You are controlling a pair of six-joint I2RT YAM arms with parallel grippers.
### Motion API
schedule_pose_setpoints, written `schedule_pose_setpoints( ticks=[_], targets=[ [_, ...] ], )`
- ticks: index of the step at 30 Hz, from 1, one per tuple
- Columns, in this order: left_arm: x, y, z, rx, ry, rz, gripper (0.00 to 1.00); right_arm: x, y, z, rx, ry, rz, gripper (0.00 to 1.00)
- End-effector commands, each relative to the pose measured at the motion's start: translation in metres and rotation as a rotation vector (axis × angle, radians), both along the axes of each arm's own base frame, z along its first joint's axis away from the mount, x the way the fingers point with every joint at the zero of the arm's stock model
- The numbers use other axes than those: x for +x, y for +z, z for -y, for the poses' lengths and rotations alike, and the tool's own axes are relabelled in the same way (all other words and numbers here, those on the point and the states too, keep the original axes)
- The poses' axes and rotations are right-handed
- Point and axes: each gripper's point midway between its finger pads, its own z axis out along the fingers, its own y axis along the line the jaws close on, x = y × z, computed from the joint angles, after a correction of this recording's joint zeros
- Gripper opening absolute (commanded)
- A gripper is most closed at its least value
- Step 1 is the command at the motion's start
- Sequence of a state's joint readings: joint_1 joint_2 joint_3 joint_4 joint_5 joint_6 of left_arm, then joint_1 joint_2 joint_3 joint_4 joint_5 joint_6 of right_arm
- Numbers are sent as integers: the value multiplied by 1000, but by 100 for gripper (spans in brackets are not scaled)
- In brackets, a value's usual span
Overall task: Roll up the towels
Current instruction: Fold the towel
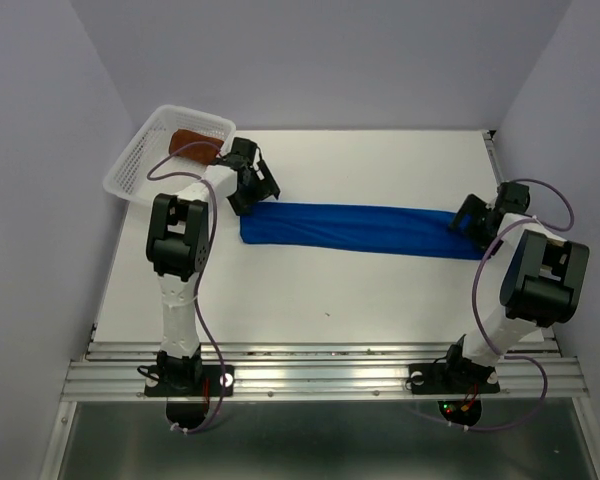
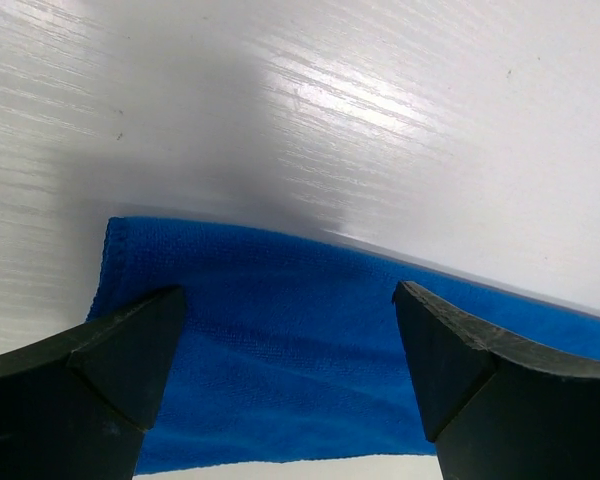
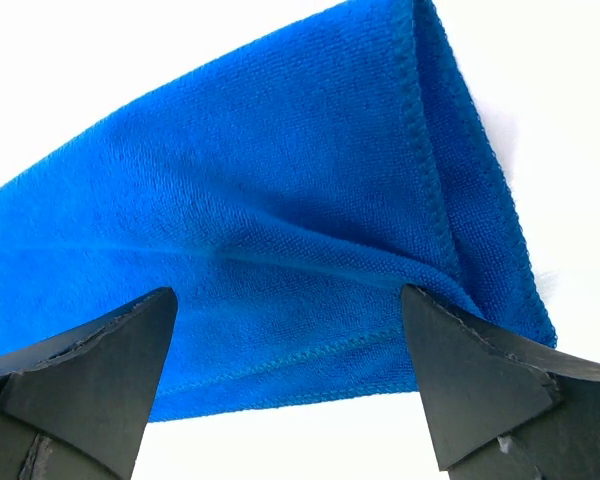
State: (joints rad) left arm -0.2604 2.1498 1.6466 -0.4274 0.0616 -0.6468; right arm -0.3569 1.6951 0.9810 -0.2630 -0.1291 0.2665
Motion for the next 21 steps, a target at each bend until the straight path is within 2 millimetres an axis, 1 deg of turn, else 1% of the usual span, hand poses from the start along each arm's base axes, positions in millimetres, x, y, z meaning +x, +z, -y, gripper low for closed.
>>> schedule_pose_setpoints(
  ticks=[1,3,4,7,8,9,10,11,12,14,15,16,17,18,19,20,21],
  targets=[
    [-16,-32,-27,53,27,-84,99,-14,-23,8,-8,26,-64,100],
    [-14,-32,-20,15,6,-80,99,-5,-12,7,-12,70,-26,100],
    [-13,-31,-16,5,-4,-79,99,-1,-6,2,0,104,0,100],
    [-8,-16,-6,-20,-46,-44,99,12,27,-4,-9,178,103,100],
    [-4,1,1,-23,-64,-3,99,15,44,-4,-23,189,144,100],
    [-2,10,4,-26,-75,18,99,19,54,-3,-35,186,168,100],
    [0,29,10,-33,-91,60,99,23,66,0,-52,179,194,100],
    [1,37,12,-34,-99,78,99,24,74,3,-70,169,207,100],
    [1,45,13,-33,-104,94,99,22,81,13,-117,125,201,100],
    [0,62,11,-28,-100,124,99,20,88,28,-170,65,177,100],
    [-3,63,6,-3,-86,117,99,15,84,34,-190,40,143,100],
    [-7,62,2,10,-79,109,99,12,81,44,-228,-2,115,100],
    [-11,67,-3,27,-66,111,99,13,75,45,-223,-5,100,100],
    [-14,67,-5,33,-63,109,99,14,78,47,-217,-7,111,100],
    [-18,65,-6,32,-61,103,99,19,69,38,-164,31,108,100],
    [-28,61,-8,33,-65,89,99,26,70,32,-137,63,124,100],
    [-31,60,-8,28,-68,89,99,30,67,25,-100,99,131,100]
  ],
)
